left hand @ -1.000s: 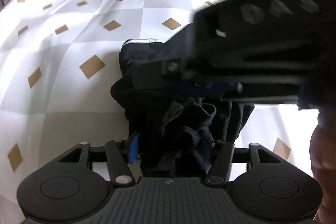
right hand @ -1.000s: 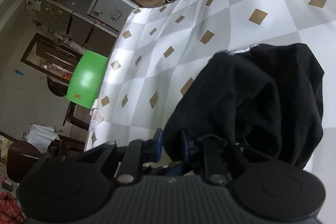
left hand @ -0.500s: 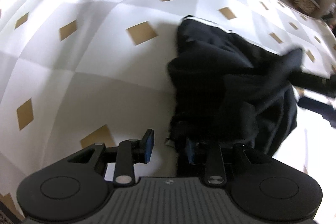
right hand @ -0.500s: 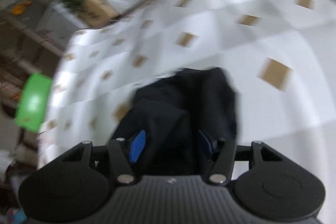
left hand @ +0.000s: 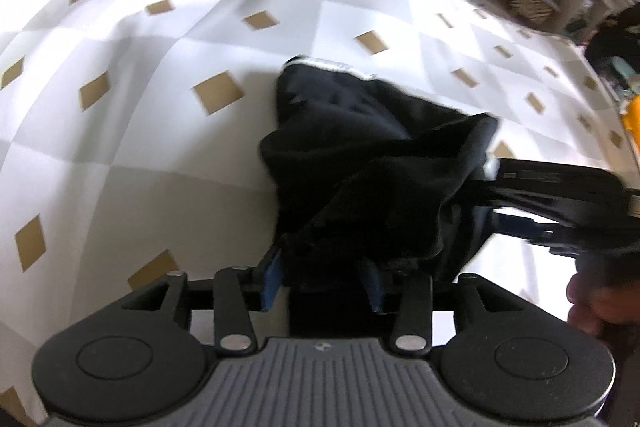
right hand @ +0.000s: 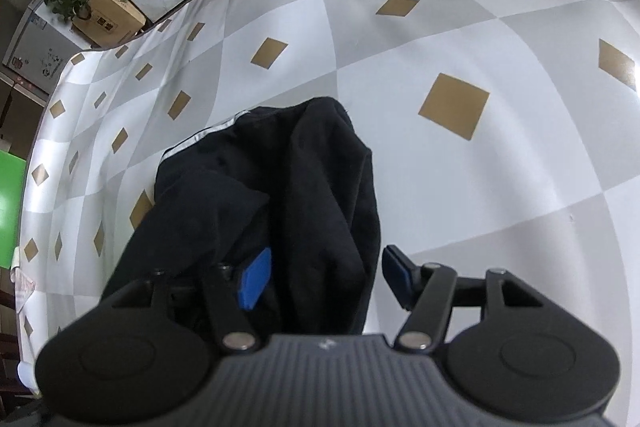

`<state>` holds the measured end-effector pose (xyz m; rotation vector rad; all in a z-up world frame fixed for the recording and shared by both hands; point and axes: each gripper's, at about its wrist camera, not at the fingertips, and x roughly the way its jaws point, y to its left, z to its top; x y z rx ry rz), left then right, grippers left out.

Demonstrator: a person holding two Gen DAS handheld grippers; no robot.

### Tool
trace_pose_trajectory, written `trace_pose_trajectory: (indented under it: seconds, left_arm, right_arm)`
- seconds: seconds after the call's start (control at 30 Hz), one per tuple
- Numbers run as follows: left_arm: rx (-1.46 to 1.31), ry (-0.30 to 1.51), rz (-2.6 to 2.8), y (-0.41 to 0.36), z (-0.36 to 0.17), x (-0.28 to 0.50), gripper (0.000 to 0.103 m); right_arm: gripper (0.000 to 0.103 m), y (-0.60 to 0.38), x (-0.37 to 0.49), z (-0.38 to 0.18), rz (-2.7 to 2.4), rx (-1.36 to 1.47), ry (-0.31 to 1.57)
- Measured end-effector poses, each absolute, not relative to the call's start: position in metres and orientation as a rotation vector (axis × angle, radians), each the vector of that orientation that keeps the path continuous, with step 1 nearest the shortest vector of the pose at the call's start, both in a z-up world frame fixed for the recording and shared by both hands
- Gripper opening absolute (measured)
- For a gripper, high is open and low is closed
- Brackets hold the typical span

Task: Fold clothes

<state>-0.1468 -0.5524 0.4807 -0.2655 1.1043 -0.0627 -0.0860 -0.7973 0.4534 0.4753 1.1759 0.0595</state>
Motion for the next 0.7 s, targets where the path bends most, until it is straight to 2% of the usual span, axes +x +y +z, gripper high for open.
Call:
trace_pose_trajectory:
  seconds: [0.07, 0.23, 0.33, 0.7]
  left_arm:
    - [-0.275, 1.092, -0.097, -0.556, 0.485, -0.147, 0.05]
    - [-0.234, 1.057, -0.156, -0.569, 0.493, -0.148, 0.051]
    - [-0.216, 1.042, -0.19, -0.575, 0.496, -0.15, 0.057]
    - [-0.137, 0.987, -0.209, -0.586, 0.498, -0.141, 0.064]
  right_arm:
    - [0.059, -0.795, -0.084, 0.452, 0.06, 0.468, 1.176]
    - [0.058, -0.793, -0.083, 0.453, 0.077, 0.466, 1.171]
    - [0.056, -0.794, -0.082, 0.453, 0.09, 0.482, 1.172]
    - [0.05, -0.794, -0.079, 0.454, 0.131, 0.505, 1.169]
